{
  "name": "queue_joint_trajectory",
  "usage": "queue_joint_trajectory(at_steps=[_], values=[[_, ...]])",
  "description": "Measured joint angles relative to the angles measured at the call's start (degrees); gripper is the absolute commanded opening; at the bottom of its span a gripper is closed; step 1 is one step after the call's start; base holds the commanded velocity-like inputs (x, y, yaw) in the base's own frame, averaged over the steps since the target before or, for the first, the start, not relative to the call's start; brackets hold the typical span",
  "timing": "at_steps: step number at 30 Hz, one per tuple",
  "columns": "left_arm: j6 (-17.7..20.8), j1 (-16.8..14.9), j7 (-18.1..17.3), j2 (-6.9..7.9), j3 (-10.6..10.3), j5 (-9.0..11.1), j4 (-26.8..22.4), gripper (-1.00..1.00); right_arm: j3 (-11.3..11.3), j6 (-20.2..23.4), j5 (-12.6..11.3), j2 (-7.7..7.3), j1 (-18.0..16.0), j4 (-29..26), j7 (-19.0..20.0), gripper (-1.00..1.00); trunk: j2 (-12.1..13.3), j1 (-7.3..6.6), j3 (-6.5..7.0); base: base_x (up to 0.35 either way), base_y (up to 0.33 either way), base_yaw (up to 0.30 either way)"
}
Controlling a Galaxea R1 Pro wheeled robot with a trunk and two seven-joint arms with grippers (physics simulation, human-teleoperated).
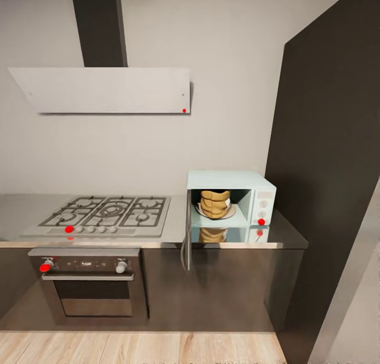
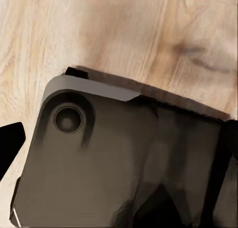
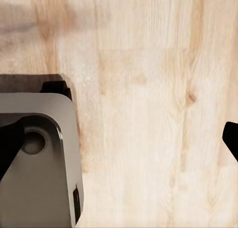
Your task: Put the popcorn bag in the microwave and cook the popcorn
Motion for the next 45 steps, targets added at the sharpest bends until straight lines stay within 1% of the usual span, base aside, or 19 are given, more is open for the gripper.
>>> queue_joint_trajectory(at_steps=[2, 5, 7, 8, 9, 10, 11, 14, 17, 18, 20, 22, 24, 25, 28, 32, 34, 38, 45], values=[[-0.02, 0.00, 0.09, 0.37, 0.02, 0.17, -2.78, 1.00, 0.00, -0.29, 0.07, -0.01, 0.00, 0.02, 0.06, 1.00, 0.00, 0.00, -0.18, 0.000, 0.000, -0.035], [0.24, -0.01, 0.00, 3.55, 0.20, 0.35, -8.94, 1.00, 0.07, -1.12, 0.12, 0.00, 0.00, 0.13, 0.08, 1.00, 0.00, 0.00, -0.45, 0.000, 0.000, -0.005], [0.49, -0.02, -0.01, 5.01, 0.34, 0.48, -13.18, 1.00, 0.18, -1.19, 0.17, 0.01, 0.02, 0.56, 0.08, 1.00, 0.00, 0.00, -0.63, 0.000, 0.000, 0.000], [0.61, -0.02, 0.00, 5.55, 0.40, 1.00, -16.20, 1.00, 0.23, -1.20, 0.19, 0.05, 0.02, 0.66, 0.08, 1.00, 0.00, 0.00, -0.72, 0.000, 0.000, 0.000], [1.10, -0.03, 0.01, 6.57, 0.49, 2.11, -22.13, 1.00, 0.26, -1.21, 0.19, 0.25, 0.02, 0.72, 0.08, 1.00, 0.00, 0.00, -0.81, 0.000, 0.000, 0.000], [1.94, -0.04, 0.00, 6.90, 0.48, 2.60, -25.94, 1.00, 0.26, -1.24, 0.20, 0.28, 0.02, 0.73, 0.08, 1.00, 0.00, 0.00, -0.90, 0.000, 0.000, 0.000], [4.09, -0.03, 0.00, 7.21, 0.47, 3.38, -30.53, 1.00, 0.26, -1.46, 0.20, 0.31, 0.02, 0.75, 0.08, 1.00, 0.00, 0.00, -0.98, 0.000, 0.000, 0.000], [12.75, -0.03, -0.17, 7.54, 0.52, 5.13, -46.90, 1.00, 0.26, -2.56, 0.20, 0.36, 0.04, 1.10, 0.08, 1.00, 0.00, 0.00, -1.25, 0.000, 0.000, 0.000], [17.57, -0.03, -0.16, 7.76, 1.04, 5.45, -59.39, 1.00, 0.27, -2.83, 0.20, 0.49, 0.04, 1.26, 0.08, 1.00, 0.00, 0.00, -1.53, 0.000, 0.000, 0.000], [23.63, -1.64, -0.13, 8.06, 2.09, 5.62, -64.79, 1.00, 0.27, -2.88, 0.20, 0.84, 0.04, 1.29, 0.08, 1.00, 0.01, 0.00, -1.61, 0.000, 0.000, 0.000], [27.92, -7.05, -0.04, 8.03, 2.67, 5.84, -66.22, 1.00, 0.27, -2.90, 0.20, 1.06, 0.04, 1.29, 0.08, 1.00, 0.01, 0.00, -1.67, 0.000, 0.000, 0.000], [29.44, -12.81, 0.90, 7.98, 2.83, 5.95, -64.98, 1.00, 0.27, -2.90, 0.20, 1.16, 0.04, 1.30, 0.08, 1.00, 0.01, 0.00, -1.69, 0.000, 0.000, 0.000], [30.48, -15.08, 3.34, 7.82, 2.90, 5.87, -64.28, 1.00, 0.32, -2.90, 0.25, 1.20, 0.04, 1.30, 0.08, 1.00, 0.00, 0.00, -1.70, 0.000, 0.000, 0.000], [30.82, -15.61, 4.65, 7.74, 2.94, 5.76, -63.70, 1.00, 0.31, -2.92, 0.32, 1.21, 0.04, 1.30, 0.08, 1.00, 0.00, 0.00, -1.71, 0.000, 0.000, 0.000], [31.17, -16.92, 5.95, 7.60, 2.91, 5.43, -62.57, 1.00, 0.34, -3.50, 0.34, 1.24, 0.04, 1.30, -0.04, 1.00, 0.00, 0.00, -1.71, 0.000, 0.000, 0.000], [30.07, -17.50, 7.11, 6.35, 1.65, 5.71, -63.85, 1.00, 0.05, -4.68, 0.25, 1.37, 0.04, 1.29, -0.11, 1.00, 0.00, 0.00, -1.71, 0.000, 0.000, 0.000], [30.20, -17.47, 6.53, 7.01, 2.28, 5.87, -64.50, 1.00, 0.02, -4.44, 0.27, 1.39, 0.04, 1.30, 0.01, 1.00, 0.00, 0.00, -1.71, 0.000, 0.000, 0.000], [29.70, -17.55, 5.36, 5.91, 3.26, 5.89, -65.79, 1.00, 0.04, -5.61, 0.41, 1.40, 0.03, 1.29, 0.08, 1.00, 0.00, 0.00, -1.71, 0.000, 0.000, 0.000], [29.59, -17.56, 4.72, 5.77, 3.27, 5.91, -68.05, 1.00, 0.09, -5.74, 0.59, 2.01, 0.03, 1.29, 0.07, 1.00, 0.00, 0.00, -1.71, 0.000, 0.000, 0.000]])
